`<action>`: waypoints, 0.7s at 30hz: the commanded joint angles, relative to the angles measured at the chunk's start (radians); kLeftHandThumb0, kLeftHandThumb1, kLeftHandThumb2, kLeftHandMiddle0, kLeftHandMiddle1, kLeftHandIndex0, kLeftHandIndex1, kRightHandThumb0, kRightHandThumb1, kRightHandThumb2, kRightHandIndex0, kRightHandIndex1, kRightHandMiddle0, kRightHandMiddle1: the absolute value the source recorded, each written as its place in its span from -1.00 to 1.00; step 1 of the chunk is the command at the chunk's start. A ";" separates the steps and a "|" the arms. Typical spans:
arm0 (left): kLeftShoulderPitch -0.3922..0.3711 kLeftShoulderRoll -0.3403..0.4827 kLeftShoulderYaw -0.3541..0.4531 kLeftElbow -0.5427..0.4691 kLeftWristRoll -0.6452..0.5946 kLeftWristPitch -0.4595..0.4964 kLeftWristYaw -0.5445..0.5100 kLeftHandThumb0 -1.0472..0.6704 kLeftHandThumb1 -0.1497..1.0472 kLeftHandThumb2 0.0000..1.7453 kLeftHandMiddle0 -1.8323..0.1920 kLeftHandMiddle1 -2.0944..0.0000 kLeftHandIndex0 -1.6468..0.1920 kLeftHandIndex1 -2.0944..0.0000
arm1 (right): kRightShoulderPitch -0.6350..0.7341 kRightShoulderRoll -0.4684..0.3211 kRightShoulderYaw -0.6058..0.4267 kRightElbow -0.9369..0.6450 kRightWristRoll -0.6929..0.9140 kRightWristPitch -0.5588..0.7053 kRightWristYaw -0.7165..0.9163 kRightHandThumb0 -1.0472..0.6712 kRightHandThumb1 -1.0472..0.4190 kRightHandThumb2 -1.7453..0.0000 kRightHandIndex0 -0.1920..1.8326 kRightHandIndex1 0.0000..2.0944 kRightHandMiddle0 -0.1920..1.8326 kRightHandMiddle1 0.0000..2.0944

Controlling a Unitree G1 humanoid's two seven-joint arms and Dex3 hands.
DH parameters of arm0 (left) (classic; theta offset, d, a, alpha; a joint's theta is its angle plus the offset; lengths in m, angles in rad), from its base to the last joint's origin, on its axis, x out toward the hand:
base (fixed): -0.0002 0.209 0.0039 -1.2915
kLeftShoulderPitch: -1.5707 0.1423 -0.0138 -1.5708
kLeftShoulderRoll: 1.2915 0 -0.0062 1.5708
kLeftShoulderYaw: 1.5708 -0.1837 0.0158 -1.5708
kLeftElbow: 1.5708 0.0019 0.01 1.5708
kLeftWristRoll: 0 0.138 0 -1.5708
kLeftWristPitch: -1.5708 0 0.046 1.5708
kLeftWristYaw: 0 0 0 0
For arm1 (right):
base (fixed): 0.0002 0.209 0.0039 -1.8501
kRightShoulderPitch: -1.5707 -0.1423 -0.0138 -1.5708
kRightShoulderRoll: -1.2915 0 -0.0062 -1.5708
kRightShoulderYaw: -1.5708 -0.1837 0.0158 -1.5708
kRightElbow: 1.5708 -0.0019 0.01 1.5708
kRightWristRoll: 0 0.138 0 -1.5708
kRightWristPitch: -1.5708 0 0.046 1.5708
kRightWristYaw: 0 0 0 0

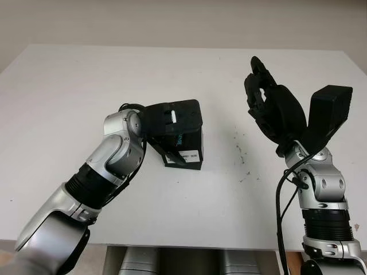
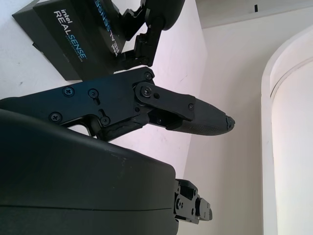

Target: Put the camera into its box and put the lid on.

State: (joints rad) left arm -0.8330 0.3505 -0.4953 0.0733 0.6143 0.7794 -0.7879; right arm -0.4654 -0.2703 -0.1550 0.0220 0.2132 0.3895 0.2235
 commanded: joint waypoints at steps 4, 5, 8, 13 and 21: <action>-0.026 -0.013 -0.013 -0.019 -0.017 0.009 -0.010 -0.12 1.00 -0.74 0.31 -0.86 0.58 -0.74 | 0.004 0.005 0.003 0.017 -0.002 -0.049 0.016 -0.53 -1.00 0.23 -0.99 -0.98 -0.99 -0.97; -0.023 -0.008 -0.011 -0.021 -0.022 -0.007 -0.005 -0.12 1.00 -0.74 0.31 -0.84 0.57 -0.74 | 0.004 0.007 0.006 0.020 -0.006 -0.056 0.013 -0.53 -1.00 0.23 -0.99 -0.98 -0.98 -0.96; -0.021 0.014 -0.019 -0.022 -0.029 -0.062 -0.007 -0.13 1.00 -0.73 0.41 -0.76 0.57 -0.72 | 0.003 0.018 0.009 0.023 -0.013 -0.062 0.001 -0.52 -1.00 0.23 -0.98 -0.97 -0.97 -0.96; -0.019 0.024 -0.027 -0.018 -0.027 -0.096 -0.008 -0.14 1.00 -0.74 0.48 -0.71 0.55 -0.70 | 0.007 0.026 0.007 0.019 -0.017 -0.061 -0.013 -0.51 -1.00 0.24 -0.96 -0.96 -0.97 -0.95; 0.002 0.045 -0.040 -0.015 -0.018 -0.189 0.015 -0.13 1.00 -0.73 0.44 -0.54 0.47 -0.59 | 0.015 0.025 0.003 0.003 -0.015 -0.050 -0.020 -0.52 -1.00 0.23 -0.97 -0.96 -0.96 -0.95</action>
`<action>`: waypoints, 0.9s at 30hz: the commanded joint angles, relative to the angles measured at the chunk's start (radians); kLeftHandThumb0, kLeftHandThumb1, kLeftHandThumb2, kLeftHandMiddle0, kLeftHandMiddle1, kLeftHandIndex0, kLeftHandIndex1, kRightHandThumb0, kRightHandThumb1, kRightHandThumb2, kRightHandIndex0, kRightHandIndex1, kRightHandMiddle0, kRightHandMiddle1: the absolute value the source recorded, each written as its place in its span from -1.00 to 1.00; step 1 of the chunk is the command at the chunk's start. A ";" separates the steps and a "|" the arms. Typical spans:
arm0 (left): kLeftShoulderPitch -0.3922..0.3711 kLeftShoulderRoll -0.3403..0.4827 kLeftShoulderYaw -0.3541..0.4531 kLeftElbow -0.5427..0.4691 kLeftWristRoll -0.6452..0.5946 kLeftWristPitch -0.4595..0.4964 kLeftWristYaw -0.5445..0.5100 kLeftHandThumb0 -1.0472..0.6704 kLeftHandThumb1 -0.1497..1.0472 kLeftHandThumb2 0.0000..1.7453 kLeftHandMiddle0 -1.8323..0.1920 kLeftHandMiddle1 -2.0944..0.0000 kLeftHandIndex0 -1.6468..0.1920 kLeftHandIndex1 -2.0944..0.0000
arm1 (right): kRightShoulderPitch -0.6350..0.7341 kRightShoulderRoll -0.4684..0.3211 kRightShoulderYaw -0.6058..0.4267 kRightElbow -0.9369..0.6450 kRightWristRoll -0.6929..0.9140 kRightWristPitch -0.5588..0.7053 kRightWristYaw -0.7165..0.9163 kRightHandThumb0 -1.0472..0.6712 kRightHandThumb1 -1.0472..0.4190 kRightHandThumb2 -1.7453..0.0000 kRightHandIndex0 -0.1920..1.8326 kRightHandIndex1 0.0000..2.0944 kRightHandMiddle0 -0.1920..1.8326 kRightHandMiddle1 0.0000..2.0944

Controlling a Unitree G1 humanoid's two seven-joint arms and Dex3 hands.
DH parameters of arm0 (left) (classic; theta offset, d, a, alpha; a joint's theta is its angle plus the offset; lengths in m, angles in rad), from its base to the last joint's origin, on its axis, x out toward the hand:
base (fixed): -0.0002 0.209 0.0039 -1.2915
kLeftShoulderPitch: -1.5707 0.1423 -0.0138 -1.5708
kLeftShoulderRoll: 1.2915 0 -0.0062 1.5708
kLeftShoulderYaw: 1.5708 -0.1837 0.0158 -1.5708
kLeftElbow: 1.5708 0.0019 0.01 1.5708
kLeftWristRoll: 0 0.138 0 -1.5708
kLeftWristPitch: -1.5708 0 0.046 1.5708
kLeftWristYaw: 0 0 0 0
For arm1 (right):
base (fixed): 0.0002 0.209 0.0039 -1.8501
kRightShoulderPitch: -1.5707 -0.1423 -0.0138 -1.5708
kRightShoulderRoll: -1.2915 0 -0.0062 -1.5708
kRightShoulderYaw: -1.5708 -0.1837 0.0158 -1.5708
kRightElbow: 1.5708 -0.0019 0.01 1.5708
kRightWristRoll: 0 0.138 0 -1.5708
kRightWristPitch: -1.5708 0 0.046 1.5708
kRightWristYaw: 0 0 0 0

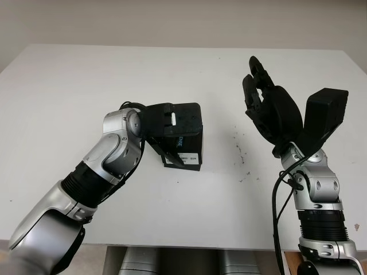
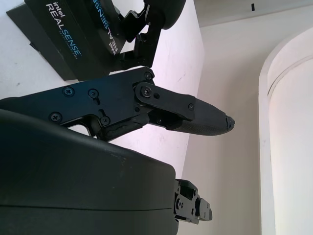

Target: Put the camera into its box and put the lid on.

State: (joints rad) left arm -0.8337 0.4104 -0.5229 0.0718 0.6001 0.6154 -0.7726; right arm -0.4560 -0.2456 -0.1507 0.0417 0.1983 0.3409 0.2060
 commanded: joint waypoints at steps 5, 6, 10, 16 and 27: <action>0.026 -0.020 -0.010 -0.036 0.004 -0.019 0.011 -0.12 1.00 -0.73 0.47 -0.57 0.46 -0.63 | 0.005 0.000 0.002 -0.020 0.000 -0.002 -0.002 -0.51 -1.00 0.22 -0.97 -0.96 -0.97 -0.95; 0.031 -0.021 -0.009 -0.043 0.002 -0.016 0.010 -0.11 1.00 -0.74 0.47 -0.58 0.45 -0.65 | 0.007 -0.001 0.002 -0.015 0.000 -0.010 0.003 -0.51 -1.00 0.22 -0.97 -0.96 -0.97 -0.95; 0.045 -0.018 -0.016 -0.067 0.007 0.002 -0.004 -0.12 1.00 -0.74 0.54 -0.58 0.51 -0.64 | 0.008 0.001 0.001 -0.009 0.000 -0.019 0.008 -0.51 -1.00 0.21 -0.97 -0.95 -0.96 -0.95; 0.011 0.036 -0.105 -0.118 0.078 0.027 -0.173 -0.39 1.00 -0.49 0.93 -0.53 0.94 0.02 | 0.009 0.009 -0.002 -0.017 0.003 -0.008 -0.007 -0.52 -1.00 0.24 -0.96 -0.95 -0.95 -0.94; 0.068 0.138 -0.149 -0.225 0.206 -0.192 -0.244 -0.64 1.00 -0.28 1.00 1.00 1.00 1.00 | 0.010 -0.003 -0.001 -0.007 0.000 -0.021 0.015 -0.52 -1.00 0.23 -0.97 -0.95 -0.96 -0.95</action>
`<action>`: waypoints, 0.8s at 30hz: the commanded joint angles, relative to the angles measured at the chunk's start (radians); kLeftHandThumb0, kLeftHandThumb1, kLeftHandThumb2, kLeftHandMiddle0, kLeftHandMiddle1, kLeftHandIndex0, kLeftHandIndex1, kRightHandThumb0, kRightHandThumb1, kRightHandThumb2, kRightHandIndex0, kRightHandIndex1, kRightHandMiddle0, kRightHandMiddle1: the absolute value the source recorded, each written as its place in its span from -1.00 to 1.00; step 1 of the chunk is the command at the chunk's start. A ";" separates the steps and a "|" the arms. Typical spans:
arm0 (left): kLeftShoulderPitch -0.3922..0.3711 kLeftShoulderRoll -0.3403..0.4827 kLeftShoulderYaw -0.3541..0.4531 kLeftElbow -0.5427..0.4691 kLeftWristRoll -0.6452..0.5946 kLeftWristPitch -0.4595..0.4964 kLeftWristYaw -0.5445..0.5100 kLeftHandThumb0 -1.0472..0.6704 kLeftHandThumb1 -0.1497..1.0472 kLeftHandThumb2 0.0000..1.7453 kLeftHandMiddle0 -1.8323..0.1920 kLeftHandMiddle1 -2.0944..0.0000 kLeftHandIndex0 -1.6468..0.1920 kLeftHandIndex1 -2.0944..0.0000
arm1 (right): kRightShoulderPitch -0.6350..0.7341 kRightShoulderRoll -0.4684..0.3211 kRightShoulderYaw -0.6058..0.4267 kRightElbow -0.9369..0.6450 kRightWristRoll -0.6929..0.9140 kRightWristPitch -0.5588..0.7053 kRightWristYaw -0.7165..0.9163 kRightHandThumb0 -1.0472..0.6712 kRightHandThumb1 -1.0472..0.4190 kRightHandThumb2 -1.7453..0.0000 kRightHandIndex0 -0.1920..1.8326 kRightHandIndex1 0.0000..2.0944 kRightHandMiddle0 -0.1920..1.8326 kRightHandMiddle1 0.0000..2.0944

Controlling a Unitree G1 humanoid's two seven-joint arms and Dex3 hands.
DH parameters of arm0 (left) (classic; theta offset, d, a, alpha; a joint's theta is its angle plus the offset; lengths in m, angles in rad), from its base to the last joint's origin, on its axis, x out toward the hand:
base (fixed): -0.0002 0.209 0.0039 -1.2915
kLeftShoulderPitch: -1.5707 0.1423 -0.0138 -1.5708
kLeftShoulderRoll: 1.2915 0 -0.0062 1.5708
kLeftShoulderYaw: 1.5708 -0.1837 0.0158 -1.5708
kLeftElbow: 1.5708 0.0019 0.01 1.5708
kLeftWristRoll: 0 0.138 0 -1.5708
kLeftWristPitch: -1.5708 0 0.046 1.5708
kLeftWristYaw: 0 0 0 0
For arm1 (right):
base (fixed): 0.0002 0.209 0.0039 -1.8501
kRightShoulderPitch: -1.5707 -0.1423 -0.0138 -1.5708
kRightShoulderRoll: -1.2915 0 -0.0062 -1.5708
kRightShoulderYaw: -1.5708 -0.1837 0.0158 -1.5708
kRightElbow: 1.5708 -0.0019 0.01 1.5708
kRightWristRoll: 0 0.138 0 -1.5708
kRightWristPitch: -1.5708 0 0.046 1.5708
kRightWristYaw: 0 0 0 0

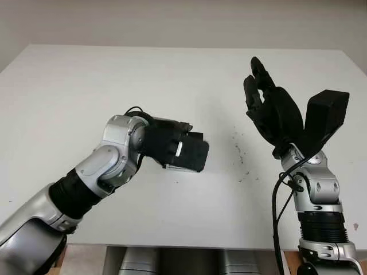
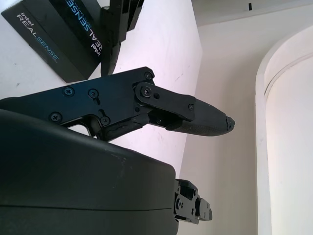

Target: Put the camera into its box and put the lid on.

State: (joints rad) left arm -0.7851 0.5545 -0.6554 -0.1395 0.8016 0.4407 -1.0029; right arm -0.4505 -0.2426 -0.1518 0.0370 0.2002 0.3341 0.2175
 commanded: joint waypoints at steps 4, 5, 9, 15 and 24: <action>0.047 -0.013 -0.001 -0.028 0.022 -0.038 -0.030 -0.65 1.00 -0.30 1.00 1.00 1.00 1.00 | 0.002 -0.006 -0.002 0.001 -0.002 -0.012 0.004 -0.51 -1.00 0.23 -0.97 -0.95 -0.96 -0.95; 0.057 -0.014 0.006 -0.027 0.024 -0.046 -0.018 -0.65 1.00 -0.30 1.00 1.00 1.00 1.00 | 0.002 -0.007 -0.002 0.001 -0.002 -0.012 0.005 -0.52 -1.00 0.23 -0.97 -0.95 -0.96 -0.95; 0.086 -0.013 0.042 -0.017 0.022 -0.076 0.023 -0.66 1.00 -0.29 1.00 1.00 1.00 1.00 | 0.004 -0.011 -0.004 -0.004 -0.001 -0.006 0.008 -0.51 -1.00 0.23 -0.97 -0.95 -0.96 -0.95; 0.121 -0.018 0.133 0.014 -0.004 -0.120 0.141 -0.69 1.00 -0.22 1.00 1.00 1.00 1.00 | 0.008 -0.022 -0.004 -0.007 -0.003 -0.006 0.017 -0.51 -1.00 0.21 -0.97 -0.95 -0.95 -0.95; 0.194 -0.082 0.331 0.019 -0.160 -0.035 0.303 -0.64 1.00 -0.28 1.00 1.00 1.00 1.00 | 0.034 -0.039 0.013 -0.052 -0.042 -0.033 0.020 -0.53 -1.00 0.19 -0.96 -0.94 -0.95 -0.94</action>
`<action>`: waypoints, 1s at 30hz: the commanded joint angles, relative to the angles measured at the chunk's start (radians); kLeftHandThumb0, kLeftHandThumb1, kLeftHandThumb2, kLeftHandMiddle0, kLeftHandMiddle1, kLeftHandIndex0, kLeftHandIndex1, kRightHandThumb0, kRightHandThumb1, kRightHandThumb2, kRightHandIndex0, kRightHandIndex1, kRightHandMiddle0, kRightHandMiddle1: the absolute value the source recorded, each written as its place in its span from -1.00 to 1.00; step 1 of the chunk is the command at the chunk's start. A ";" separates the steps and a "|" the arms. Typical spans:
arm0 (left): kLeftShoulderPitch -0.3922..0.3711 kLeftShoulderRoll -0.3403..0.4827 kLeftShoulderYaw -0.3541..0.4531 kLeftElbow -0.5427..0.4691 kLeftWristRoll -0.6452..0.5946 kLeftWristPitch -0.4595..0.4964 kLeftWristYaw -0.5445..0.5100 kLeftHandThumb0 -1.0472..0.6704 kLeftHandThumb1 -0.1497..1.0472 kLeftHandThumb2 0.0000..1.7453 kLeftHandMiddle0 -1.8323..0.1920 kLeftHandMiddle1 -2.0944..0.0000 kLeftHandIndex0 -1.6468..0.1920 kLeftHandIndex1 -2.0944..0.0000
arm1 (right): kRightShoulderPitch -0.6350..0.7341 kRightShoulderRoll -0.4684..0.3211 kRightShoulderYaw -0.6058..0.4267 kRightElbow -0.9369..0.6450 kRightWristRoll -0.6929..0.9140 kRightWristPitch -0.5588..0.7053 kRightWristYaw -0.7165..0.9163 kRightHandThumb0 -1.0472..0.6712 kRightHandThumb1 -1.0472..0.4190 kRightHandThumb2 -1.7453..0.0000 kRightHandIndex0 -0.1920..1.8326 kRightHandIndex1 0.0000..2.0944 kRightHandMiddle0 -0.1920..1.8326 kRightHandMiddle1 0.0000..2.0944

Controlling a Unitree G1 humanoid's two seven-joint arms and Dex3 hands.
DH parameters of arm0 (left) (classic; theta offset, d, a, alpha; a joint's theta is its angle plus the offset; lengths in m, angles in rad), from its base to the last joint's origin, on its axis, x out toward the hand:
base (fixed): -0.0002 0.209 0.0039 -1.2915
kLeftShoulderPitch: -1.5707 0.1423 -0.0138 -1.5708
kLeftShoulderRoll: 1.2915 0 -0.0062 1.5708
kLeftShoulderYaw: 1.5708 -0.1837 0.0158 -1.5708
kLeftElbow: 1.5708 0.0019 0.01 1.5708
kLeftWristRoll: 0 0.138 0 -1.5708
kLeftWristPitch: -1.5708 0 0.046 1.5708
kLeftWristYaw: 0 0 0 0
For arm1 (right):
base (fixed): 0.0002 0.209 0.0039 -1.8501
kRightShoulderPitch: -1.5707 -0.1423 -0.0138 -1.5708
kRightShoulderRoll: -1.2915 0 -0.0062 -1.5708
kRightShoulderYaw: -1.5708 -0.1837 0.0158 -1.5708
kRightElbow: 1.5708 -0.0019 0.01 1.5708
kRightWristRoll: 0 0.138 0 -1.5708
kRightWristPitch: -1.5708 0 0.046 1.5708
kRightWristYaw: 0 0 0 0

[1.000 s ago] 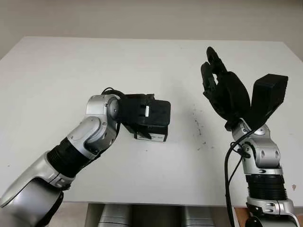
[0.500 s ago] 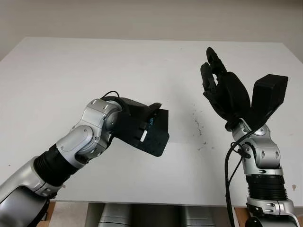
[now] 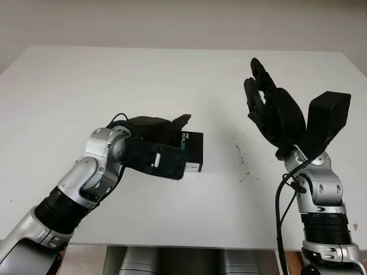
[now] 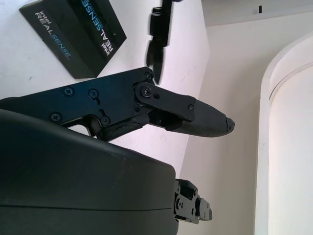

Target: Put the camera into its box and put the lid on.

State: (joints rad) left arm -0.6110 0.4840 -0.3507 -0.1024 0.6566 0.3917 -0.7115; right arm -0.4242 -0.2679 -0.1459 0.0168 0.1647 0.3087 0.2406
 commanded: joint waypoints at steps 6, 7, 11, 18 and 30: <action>0.113 -0.076 0.155 -0.048 -0.157 0.047 0.143 -0.62 1.00 -0.28 1.00 1.00 1.00 1.00 | 0.028 -0.016 0.016 -0.125 -0.019 0.065 -0.024 -0.59 -1.00 0.17 -0.99 -0.96 -0.99 -0.96; 0.120 -0.077 0.162 -0.048 -0.171 0.040 0.157 -0.63 1.00 -0.27 1.00 1.00 1.00 1.00 | 0.029 -0.018 0.016 -0.133 -0.018 0.075 -0.023 -0.59 -1.00 0.16 -1.00 -0.97 -1.00 -0.97; 0.161 -0.094 0.213 -0.049 -0.252 0.013 0.218 -0.67 1.00 -0.25 1.00 1.00 1.00 1.00 | 0.032 -0.025 0.015 -0.154 -0.018 0.101 -0.019 -0.58 -1.00 0.15 -1.00 -0.97 -1.00 -0.97; 0.218 -0.149 0.290 -0.018 -0.375 -0.093 0.364 -0.71 1.00 -0.23 0.98 0.96 0.99 0.99 | 0.028 -0.010 0.012 -0.145 -0.007 0.117 -0.025 -0.57 -1.00 0.17 -1.00 -0.97 -1.00 -0.97; 0.253 -0.359 0.515 0.119 -0.722 -0.301 0.612 -0.72 1.00 -0.41 0.97 0.95 0.98 0.97 | 0.055 0.021 0.012 -0.139 0.009 0.103 -0.040 -0.56 -1.00 0.19 -1.00 -1.00 -1.00 -1.00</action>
State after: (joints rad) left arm -0.3568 0.1389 0.1500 0.0115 -0.0462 0.1050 -0.1066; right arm -0.3748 -0.2471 -0.1315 -0.0991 0.1676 0.4092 0.2013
